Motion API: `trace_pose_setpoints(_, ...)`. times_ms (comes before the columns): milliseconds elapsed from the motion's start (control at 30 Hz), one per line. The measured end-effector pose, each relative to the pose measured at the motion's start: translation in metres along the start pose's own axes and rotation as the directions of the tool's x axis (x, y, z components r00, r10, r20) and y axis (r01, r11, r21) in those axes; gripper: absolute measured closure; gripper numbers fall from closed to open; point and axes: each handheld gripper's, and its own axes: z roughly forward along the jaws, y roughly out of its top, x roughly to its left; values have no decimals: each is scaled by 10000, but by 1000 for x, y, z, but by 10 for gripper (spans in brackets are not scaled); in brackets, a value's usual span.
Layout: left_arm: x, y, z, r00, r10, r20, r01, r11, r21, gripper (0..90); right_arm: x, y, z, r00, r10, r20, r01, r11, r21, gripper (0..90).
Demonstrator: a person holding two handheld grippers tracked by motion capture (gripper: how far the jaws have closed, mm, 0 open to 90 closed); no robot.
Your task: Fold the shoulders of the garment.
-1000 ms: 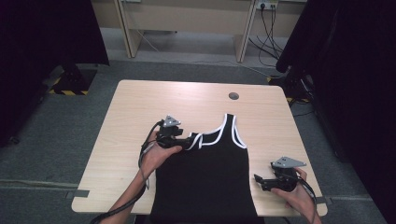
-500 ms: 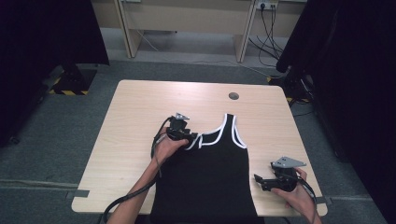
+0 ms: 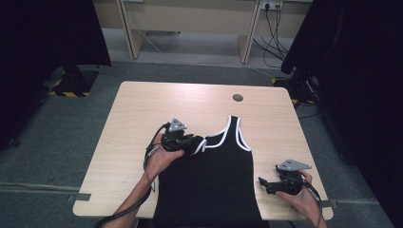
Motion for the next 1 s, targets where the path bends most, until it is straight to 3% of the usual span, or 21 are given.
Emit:
trace_pose_setpoints(200, -16, -33, -26, 9986, 530, 61, -530, 9985, 135, 809, 0, 0, 0, 10000, 0, -1, 0, 10000, 0, 126)
trace_pose_setpoints(333, -20, -54, -38, 9988, 464, 152, -468, 9985, 277, 796, 0, 0, 0, 10000, -2, 5, 2, 10000, 2, 126)
trace_pose_setpoints(433, -23, -63, -44, 9983, 494, 293, -506, 9978, 433, 745, 0, 0, 0, 10000, 4, 10, -4, 10000, 2, 126)
trace_pose_setpoints(533, -30, -69, -48, 9963, 816, 252, -829, 9949, 566, 660, 0, 0, 0, 10000, 9, 18, -9, 10000, 4, 126)
trace_pose_setpoints(633, -35, -68, -51, 9960, 868, 195, -876, 9951, 452, 568, 0, 0, 0, 10000, 9, 19, -9, 10000, 3, 126)
trace_pose_setpoints(733, -38, -58, -51, 9959, 901, -56, -900, 9958, 156, 477, 0, 0, 0, 10000, 10, 18, -10, 10000, 2, 126)
trace_pose_setpoints(867, -42, -40, -41, 9961, 877, 81, -876, 9961, -64, 456, 0, 0, 0, 10000, 16, 23, -16, 10000, 4, 126)
trace_pose_setpoints(1000, -45, -37, -25, 9963, 808, 286, -813, 9965, 179, 465, 0, 0, 0, 10000, 19, 23, -19, 10000, 3, 126)
